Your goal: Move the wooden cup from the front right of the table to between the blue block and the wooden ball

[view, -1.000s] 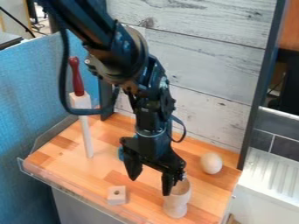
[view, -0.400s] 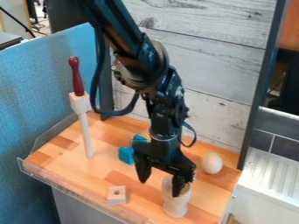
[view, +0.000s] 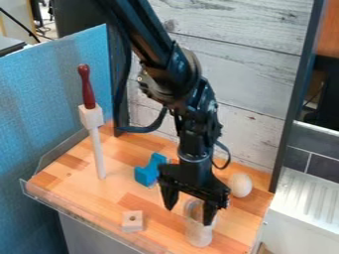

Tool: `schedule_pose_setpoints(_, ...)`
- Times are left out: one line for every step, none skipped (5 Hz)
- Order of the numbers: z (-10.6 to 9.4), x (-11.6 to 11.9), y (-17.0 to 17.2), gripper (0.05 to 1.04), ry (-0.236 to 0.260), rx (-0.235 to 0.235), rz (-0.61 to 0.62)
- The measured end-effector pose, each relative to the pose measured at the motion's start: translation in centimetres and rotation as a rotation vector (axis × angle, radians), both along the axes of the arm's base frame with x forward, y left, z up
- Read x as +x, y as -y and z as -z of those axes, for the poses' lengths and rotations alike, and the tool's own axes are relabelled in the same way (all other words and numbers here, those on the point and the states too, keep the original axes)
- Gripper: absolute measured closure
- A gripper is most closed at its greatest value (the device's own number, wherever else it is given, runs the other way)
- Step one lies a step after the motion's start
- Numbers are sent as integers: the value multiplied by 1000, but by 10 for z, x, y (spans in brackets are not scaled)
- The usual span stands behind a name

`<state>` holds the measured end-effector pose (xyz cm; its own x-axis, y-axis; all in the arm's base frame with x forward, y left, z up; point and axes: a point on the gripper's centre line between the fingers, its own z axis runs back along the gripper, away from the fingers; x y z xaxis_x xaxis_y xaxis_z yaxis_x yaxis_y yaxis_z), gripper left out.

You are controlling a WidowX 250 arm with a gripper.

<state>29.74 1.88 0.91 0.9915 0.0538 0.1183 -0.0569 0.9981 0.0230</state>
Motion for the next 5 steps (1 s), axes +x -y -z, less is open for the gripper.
schedule_pose_setpoints(4, 6, 1, 83, -7, -2, -14)
schedule_pose_setpoints(4, 9, 5, 83, -10, 1, -18)
schedule_pose_setpoints(5, 13, 8, 83, -11, 3, -18)
schedule_pose_setpoints(4, 11, 10, 83, -20, -4, -16)
schedule_pose_setpoints(5, 9, 12, 83, -32, -14, -17)
